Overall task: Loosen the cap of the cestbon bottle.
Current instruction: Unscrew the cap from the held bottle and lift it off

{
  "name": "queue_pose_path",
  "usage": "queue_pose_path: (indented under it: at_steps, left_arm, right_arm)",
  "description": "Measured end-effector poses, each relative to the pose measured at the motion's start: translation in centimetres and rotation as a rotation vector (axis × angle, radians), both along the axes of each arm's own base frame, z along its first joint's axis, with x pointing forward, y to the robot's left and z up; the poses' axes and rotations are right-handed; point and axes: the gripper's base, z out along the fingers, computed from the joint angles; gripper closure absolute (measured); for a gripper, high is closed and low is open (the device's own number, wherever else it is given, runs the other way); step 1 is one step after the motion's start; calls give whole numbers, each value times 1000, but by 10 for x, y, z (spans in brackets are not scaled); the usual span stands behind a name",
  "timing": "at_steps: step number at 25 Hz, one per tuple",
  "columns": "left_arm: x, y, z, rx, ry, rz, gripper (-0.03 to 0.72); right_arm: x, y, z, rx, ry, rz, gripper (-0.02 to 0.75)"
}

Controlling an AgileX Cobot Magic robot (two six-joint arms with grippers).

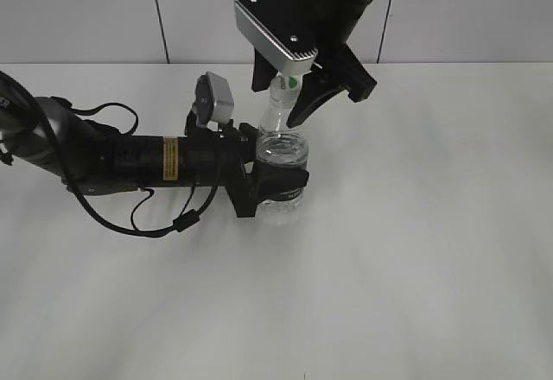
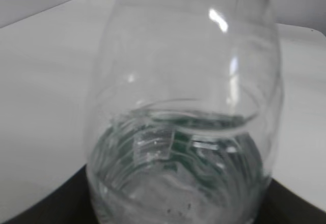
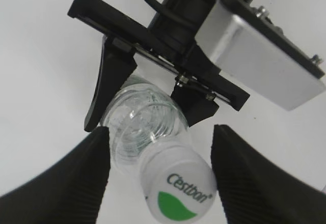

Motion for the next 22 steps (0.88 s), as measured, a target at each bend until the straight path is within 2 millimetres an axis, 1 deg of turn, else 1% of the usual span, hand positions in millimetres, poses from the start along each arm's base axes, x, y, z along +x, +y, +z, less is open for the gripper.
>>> queue_pose_path:
  at_steps: [4,7,13,22]
  left_arm:
    - [0,0,0,-3,4,5,272]
    - [0,0,0,-4,5,6,272]
    - [1,0,0,-5,7,9,273]
    - [1,0,1,-9,10,15,273]
  right_arm:
    - [-1,1,2,20,29,-46,265]
    - [-2,0,7,24,36,-93,246]
    - [2,-3,6,-2,25,-205,234]
    - [8,-1,9,59,15,-342,232]
